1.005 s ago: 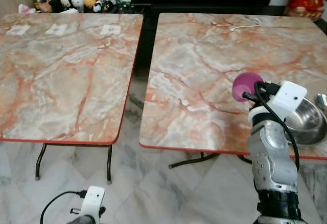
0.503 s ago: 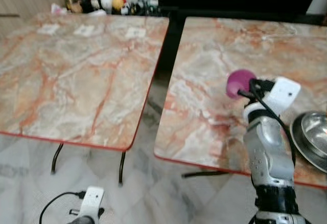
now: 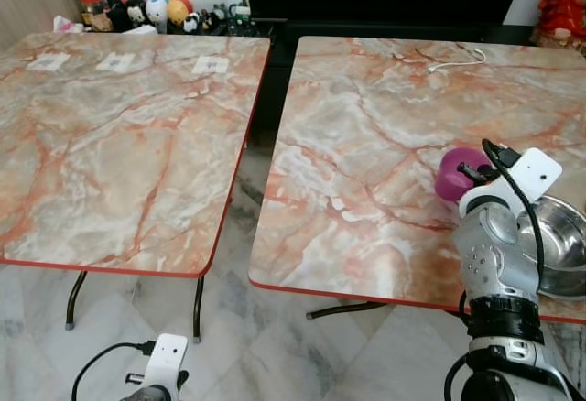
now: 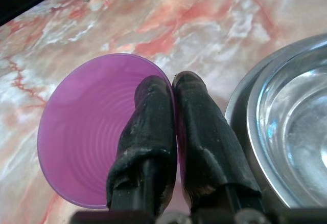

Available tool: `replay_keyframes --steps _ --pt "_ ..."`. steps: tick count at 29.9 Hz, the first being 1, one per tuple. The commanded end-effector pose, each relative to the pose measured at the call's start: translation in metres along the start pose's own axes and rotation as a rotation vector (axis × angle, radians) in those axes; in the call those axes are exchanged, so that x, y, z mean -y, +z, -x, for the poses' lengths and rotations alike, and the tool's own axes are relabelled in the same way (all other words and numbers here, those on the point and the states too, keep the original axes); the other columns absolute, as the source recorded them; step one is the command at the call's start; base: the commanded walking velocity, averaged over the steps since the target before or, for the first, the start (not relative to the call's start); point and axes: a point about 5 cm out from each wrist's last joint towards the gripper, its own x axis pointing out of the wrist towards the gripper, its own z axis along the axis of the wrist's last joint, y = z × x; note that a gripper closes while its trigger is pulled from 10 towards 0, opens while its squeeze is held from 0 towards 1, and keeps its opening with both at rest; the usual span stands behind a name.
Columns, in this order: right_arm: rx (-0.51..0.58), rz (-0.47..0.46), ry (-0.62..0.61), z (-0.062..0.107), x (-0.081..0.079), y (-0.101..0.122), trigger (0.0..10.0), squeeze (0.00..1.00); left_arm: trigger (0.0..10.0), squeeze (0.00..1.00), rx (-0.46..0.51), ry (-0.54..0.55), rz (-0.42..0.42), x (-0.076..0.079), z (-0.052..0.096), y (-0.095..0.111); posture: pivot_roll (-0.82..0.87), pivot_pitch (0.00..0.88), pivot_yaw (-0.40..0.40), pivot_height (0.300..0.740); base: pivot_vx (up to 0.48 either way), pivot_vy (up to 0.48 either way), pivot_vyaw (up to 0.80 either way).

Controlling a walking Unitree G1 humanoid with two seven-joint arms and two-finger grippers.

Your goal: Setting the table

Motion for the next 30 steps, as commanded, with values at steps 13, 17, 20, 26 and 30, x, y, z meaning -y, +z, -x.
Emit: replay_keyframes --steps 13,17,20,26,30 --pt "-0.02 -0.005 -0.041 -0.004 -0.003 0.003 10.0 0.91 10.0 0.0 -0.025 0.002 0.008 -0.001 0.001 -0.006 0.12 0.088 0.011 0.74 0.0 0.0 0.0" --pt "-0.012 -0.015 -0.035 -0.005 -0.007 0.007 10.0 0.0 10.0 0.0 -0.025 0.002 0.008 -0.001 0.001 -0.006 0.12 0.088 0.011 0.74 0.0 0.0 0.0" --pt "-0.011 -0.022 -0.028 -0.005 -0.01 0.009 10.0 0.0 10.0 0.0 -0.026 0.002 0.007 -0.001 0.001 -0.006 0.12 0.087 0.011 0.74 0.0 0.0 0.0" --pt "-0.009 -0.046 -0.018 -0.005 -0.013 0.01 10.0 0.0 10.0 0.0 -0.025 0.004 0.007 -0.001 0.001 -0.006 0.12 0.089 0.011 0.74 0.0 0.0 0.0" --pt "-0.01 -0.046 -0.017 -0.005 -0.013 0.01 10.0 0.0 10.0 0.0 -0.026 0.004 0.007 -0.001 0.001 -0.006 0.12 0.089 0.011 0.74 0.0 0.0 0.0"
